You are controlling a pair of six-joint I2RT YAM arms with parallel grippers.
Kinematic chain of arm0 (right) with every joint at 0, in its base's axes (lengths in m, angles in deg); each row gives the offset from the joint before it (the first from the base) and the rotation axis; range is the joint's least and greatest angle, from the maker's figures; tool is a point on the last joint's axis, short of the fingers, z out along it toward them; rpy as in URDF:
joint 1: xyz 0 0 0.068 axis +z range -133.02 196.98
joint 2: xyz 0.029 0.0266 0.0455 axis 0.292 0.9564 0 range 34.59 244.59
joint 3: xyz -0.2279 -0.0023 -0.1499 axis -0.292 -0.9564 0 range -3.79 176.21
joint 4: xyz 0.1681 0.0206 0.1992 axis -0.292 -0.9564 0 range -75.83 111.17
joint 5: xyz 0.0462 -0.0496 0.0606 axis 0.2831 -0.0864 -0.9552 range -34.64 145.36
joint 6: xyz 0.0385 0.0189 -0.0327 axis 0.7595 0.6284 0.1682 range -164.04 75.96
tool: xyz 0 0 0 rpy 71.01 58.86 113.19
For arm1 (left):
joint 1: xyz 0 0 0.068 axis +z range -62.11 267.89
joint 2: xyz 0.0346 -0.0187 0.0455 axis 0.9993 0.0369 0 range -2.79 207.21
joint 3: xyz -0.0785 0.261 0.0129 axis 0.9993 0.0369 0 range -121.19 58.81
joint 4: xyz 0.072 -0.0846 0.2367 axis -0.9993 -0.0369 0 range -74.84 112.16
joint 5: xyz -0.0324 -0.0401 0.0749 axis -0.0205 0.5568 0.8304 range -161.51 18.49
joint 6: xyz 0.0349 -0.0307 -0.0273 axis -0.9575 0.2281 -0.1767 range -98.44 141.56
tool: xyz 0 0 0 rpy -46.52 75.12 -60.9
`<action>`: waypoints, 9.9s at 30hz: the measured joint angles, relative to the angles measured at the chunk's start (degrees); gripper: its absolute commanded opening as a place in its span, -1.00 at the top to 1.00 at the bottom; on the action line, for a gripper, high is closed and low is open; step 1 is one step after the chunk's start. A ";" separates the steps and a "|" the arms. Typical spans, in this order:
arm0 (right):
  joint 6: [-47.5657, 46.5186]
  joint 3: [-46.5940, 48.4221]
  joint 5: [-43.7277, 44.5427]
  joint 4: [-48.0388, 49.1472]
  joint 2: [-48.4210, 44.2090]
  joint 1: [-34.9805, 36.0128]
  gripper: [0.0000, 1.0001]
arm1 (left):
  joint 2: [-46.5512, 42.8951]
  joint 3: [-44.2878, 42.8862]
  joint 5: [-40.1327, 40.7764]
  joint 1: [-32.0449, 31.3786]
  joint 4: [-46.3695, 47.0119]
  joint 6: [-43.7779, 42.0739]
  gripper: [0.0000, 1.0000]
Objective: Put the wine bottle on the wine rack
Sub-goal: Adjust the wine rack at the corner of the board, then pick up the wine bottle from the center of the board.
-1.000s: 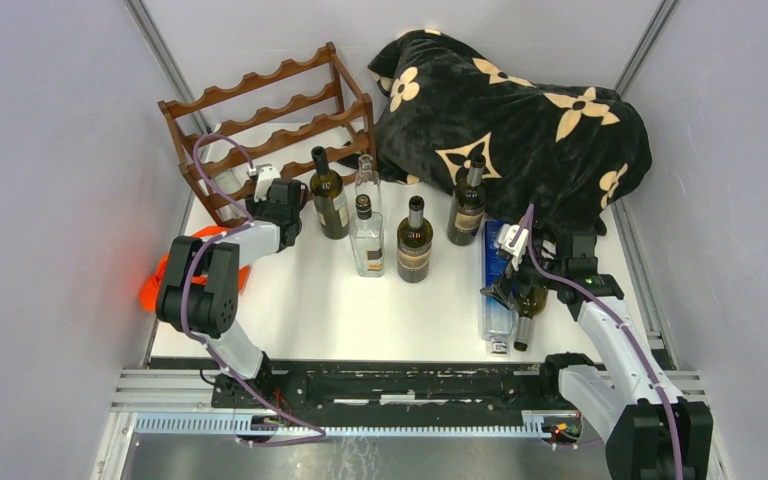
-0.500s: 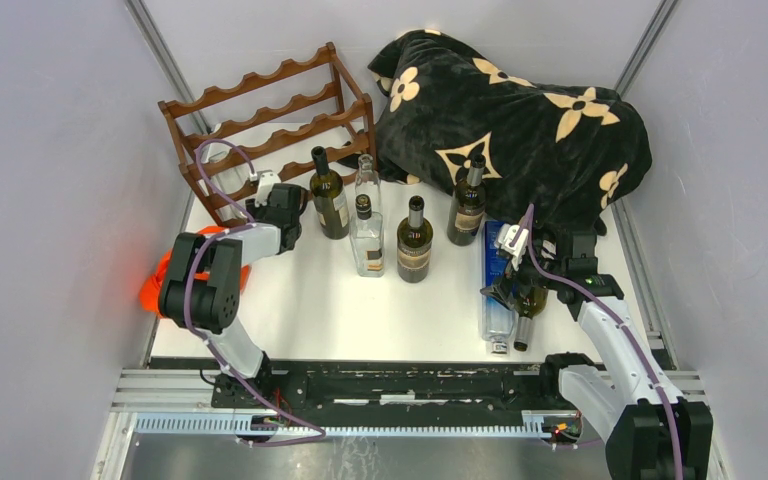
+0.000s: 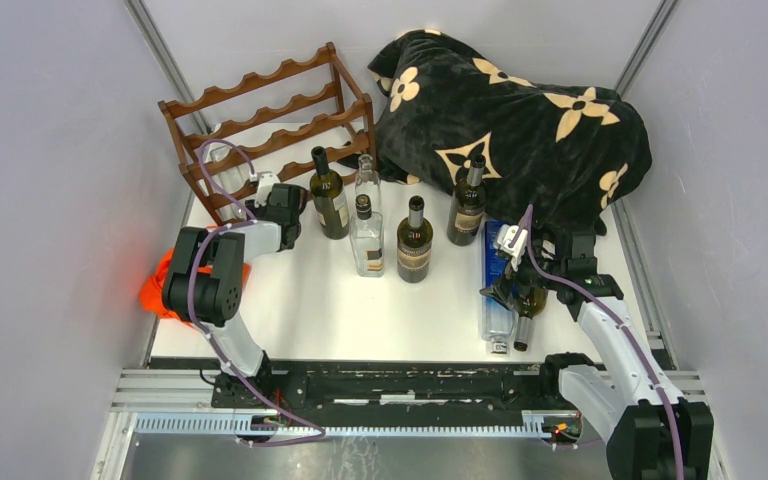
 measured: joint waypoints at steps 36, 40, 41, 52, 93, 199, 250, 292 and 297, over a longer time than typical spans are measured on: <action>-0.26 0.00 0.28 0.02 0.07 0.28 -0.96 | 4.28 -6.73 -2.32 2.95 -0.66 -2.51 0.67; -0.26 0.00 0.28 0.02 0.09 0.28 -0.96 | 4.39 -6.82 -1.99 2.95 -0.68 -2.51 0.41; -0.26 0.00 0.31 0.02 0.09 0.28 -0.96 | 4.46 -6.84 -1.81 2.95 -0.68 -2.51 0.33; -0.28 0.00 0.31 0.00 0.09 0.39 -0.96 | 3.91 -6.84 0.44 3.10 -1.84 -2.47 -0.25; -0.33 0.00 0.39 0.00 -0.48 1.07 -0.96 | 1.42 -5.55 -5.25 1.27 -12.57 3.72 0.90; -17.40 2.69 -11.69 -9.97 5.88 1.77 -0.96 | -24.79 -7.06 -56.04 -5.68 4.17 -7.50 0.96; -29.97 2.64 -16.92 -20.74 5.33 1.77 -0.96 | -65.42 -2.69 -72.22 -5.79 -46.90 11.21 0.96; -32.37 2.64 -17.81 -22.95 6.16 2.14 -0.96 | -70.29 21.14 -83.19 -11.23 -14.99 35.30 0.96; -32.37 2.64 -17.81 -22.95 6.16 2.14 -0.96 | -69.40 23.23 -80.08 -14.82 -13.00 36.54 0.96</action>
